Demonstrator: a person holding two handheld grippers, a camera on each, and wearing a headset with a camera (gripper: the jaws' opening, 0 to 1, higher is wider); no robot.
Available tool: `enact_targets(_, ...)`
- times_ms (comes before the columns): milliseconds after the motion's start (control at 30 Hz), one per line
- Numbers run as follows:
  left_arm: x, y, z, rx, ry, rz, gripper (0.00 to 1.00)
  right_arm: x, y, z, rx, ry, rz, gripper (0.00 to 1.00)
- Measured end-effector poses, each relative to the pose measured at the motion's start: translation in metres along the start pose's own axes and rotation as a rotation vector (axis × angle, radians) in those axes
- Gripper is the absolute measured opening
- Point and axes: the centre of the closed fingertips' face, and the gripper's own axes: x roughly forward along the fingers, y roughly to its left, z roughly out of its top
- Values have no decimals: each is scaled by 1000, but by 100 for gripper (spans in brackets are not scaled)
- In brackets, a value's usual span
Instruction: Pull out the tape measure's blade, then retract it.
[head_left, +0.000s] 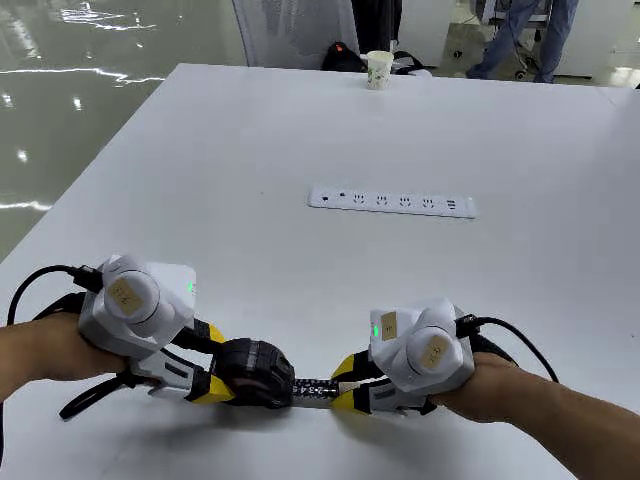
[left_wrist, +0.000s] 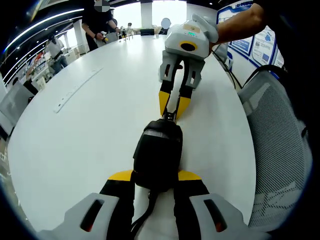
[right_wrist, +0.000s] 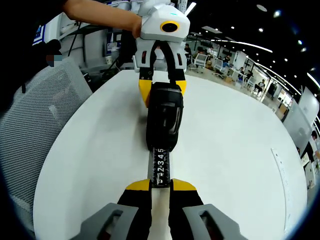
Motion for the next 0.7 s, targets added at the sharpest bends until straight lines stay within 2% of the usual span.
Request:
enact_targets(267, 0, 0, 0, 2, 3, 1, 24, -3, 0, -3, -1, 4, -4, 8)
enact_targets(700, 1, 2, 0, 1, 4, 1, 24, -15, 0, -17, 13, 18, -10, 8)
